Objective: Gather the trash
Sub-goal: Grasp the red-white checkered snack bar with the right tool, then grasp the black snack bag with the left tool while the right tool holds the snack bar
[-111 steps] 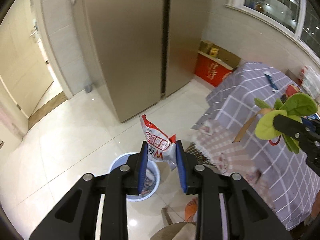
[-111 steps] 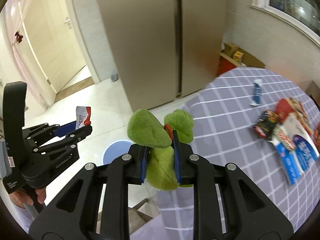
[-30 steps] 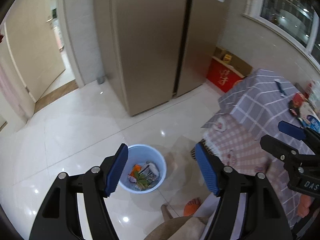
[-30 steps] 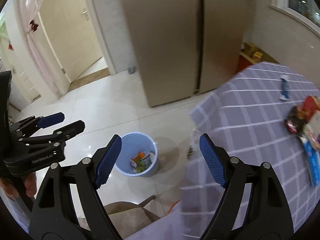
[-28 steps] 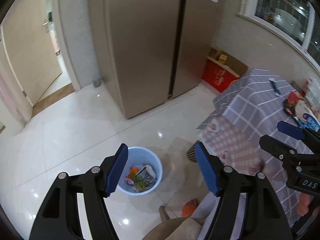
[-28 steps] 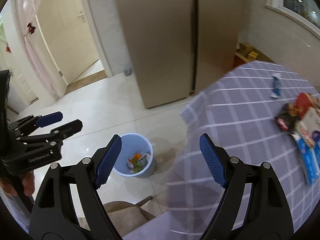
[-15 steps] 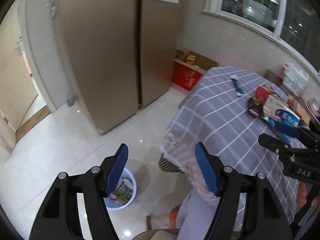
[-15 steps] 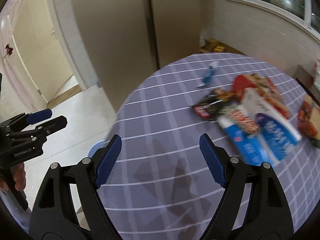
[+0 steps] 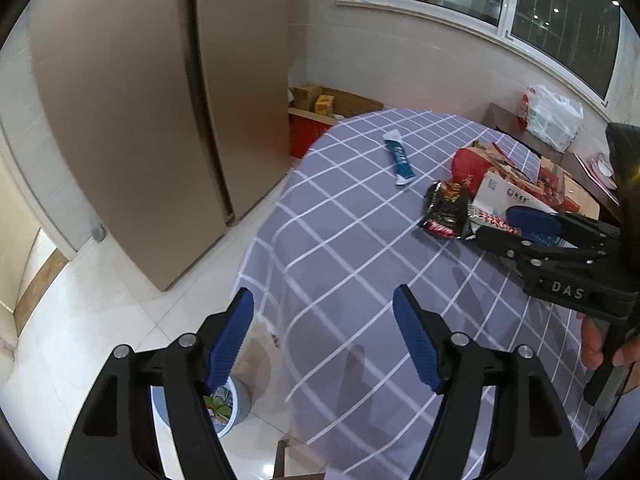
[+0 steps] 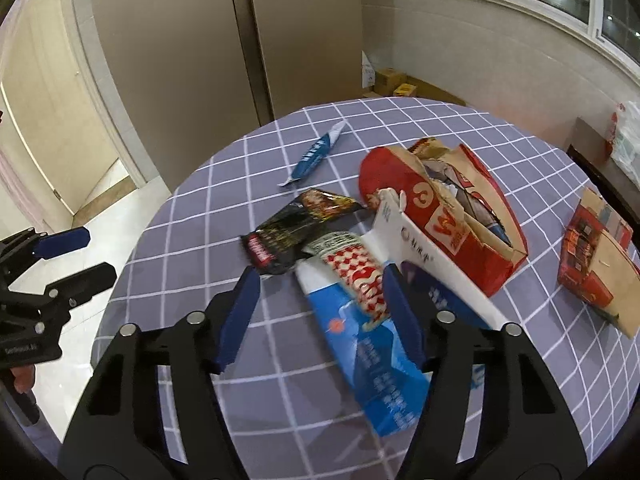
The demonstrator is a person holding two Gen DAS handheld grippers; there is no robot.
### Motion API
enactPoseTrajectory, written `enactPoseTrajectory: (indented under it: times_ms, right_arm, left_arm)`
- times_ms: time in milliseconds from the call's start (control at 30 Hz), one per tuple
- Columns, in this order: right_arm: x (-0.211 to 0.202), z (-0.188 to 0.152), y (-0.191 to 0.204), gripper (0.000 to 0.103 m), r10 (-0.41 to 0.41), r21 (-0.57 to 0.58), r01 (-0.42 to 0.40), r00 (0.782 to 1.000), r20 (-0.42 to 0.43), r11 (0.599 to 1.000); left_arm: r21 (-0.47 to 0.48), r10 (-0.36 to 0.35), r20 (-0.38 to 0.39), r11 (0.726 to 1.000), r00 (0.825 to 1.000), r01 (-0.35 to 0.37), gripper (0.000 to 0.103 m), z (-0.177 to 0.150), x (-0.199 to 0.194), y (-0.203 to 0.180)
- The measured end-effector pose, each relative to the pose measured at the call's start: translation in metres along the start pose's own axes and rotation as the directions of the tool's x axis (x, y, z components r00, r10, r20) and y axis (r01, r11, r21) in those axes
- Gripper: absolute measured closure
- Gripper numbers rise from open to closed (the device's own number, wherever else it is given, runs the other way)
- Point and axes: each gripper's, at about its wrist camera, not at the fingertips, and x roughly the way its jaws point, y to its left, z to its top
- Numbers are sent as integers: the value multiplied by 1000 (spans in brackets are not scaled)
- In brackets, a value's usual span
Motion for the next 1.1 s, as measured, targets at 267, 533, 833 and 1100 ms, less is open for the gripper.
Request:
enactPoseTrajectory:
  times_ms: [267, 533, 833, 1100]
  right_arm:
    - [14, -1, -23, 75, -15, 36, 16, 1000, -16, 999]
    - [-3, -8, -38, 86, -41, 151, 43, 999, -16, 988]
    - [-8, -10, -42, 82, -38, 156, 42, 999, -32, 987]
    - [4, -7, -27, 79, -70, 107, 73, 997, -35, 992]
  left_arm:
    - [45, -77, -32, 996, 996, 79, 20, 26, 28, -26]
    - [126, -116, -100, 984, 988, 128, 20, 50, 73, -72]
    - [155, -129, -91, 978, 987, 142, 66, 55, 86, -78]
    - [90, -124, -92, 987, 988, 133, 71, 38, 65, -50]
